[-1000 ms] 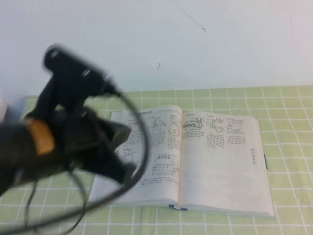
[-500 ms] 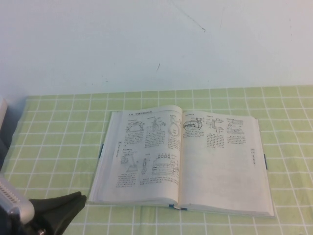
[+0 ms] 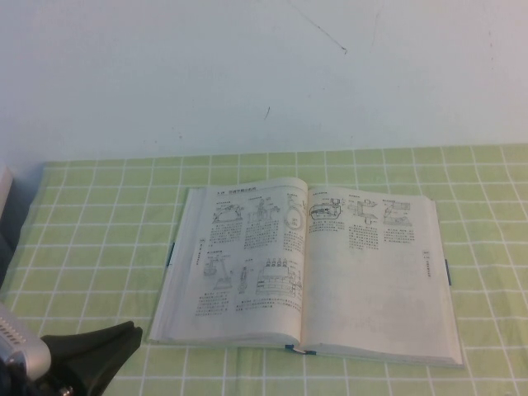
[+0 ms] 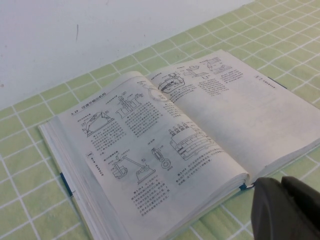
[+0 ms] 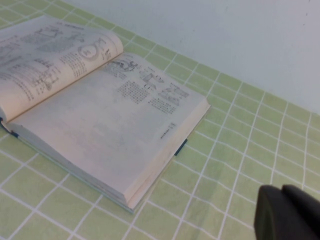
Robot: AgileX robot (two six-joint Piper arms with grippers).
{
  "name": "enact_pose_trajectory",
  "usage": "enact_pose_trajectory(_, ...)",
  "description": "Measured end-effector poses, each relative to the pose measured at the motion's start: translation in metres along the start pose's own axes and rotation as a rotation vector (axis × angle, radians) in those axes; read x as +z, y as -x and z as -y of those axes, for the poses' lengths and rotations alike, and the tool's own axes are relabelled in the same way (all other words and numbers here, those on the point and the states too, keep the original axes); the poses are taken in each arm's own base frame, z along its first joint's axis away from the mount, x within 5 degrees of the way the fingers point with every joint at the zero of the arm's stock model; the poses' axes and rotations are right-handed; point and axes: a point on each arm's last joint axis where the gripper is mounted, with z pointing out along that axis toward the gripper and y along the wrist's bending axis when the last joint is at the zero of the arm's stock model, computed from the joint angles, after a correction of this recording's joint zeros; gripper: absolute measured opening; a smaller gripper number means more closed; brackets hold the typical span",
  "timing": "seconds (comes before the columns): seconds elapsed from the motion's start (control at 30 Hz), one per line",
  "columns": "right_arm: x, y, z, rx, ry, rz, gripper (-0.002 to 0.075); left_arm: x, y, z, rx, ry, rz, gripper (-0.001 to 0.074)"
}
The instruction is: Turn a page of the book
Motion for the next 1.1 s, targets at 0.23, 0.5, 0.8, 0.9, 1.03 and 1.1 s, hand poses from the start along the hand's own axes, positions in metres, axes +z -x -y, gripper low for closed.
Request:
enact_pose_trajectory(0.23, 0.001, -0.004, -0.002, 0.001, 0.015, -0.031, -0.0002, 0.0, 0.0, 0.0, 0.0, 0.0, 0.0, -0.0003)
enact_pose_trajectory(0.5, 0.001, -0.005, -0.002, 0.001, 0.02, -0.042, -0.0002, -0.005, -0.009, -0.004, -0.013, 0.033, 0.033, -0.0003)
enact_pose_trajectory(0.8, 0.001, -0.005, -0.002, 0.003, 0.022, -0.042, -0.0002, -0.039, -0.054, -0.028, -0.049, 0.381, 0.274, -0.0003)
enact_pose_trajectory(0.9, 0.001, -0.005, -0.002, 0.003, 0.022, -0.042, -0.0003, -0.042, -0.079, -0.029, -0.08, 0.465, 0.285, -0.0003)
enact_pose_trajectory(1.03, 0.001, -0.005, -0.002, 0.004, 0.022, -0.042, -0.0003, -0.042, -0.096, -0.031, -0.133, 0.535, 0.207, -0.0003)
enact_pose_trajectory(1.1, 0.001, -0.006, -0.002, 0.004, 0.023, -0.043, -0.0003, -0.041, -0.103, -0.031, -0.184, 0.535, 0.139, -0.0003)
